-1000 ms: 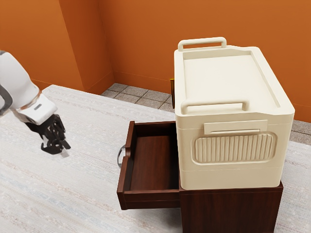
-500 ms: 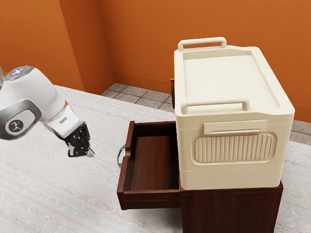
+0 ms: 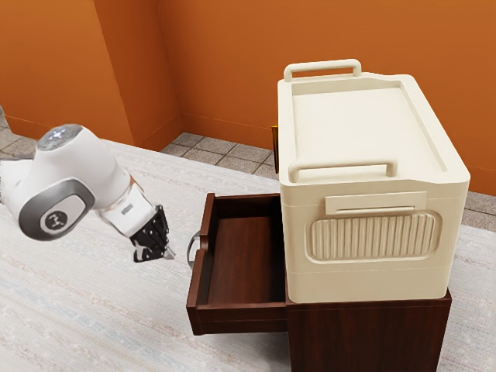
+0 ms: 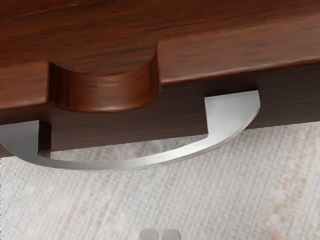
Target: Push the drawer handle with one arm to close the drawer
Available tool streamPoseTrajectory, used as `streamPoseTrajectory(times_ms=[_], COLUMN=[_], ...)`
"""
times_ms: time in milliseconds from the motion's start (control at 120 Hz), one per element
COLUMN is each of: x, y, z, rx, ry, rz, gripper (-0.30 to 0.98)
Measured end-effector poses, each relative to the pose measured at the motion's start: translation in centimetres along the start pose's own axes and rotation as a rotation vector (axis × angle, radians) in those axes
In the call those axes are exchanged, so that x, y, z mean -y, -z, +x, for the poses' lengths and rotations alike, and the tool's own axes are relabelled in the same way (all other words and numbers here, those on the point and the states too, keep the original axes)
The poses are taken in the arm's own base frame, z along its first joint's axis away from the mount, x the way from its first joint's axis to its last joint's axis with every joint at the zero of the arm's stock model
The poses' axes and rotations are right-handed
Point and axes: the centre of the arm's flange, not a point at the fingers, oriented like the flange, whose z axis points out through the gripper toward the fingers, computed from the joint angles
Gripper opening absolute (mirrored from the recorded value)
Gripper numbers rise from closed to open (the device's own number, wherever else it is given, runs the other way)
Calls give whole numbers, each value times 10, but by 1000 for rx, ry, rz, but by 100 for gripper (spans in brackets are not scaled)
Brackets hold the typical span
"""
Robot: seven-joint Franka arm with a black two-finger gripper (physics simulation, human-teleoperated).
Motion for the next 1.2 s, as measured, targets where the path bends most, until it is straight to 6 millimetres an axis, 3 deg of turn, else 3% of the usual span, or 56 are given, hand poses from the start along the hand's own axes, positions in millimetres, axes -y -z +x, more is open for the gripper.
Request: streamPoseTrajectory(times_ms=[750,1200], x=[0,9], y=[-29,-42], z=[38,95], rx=[-54,-59], ry=[27,17], rz=[25,46], gripper=[-10,-10])
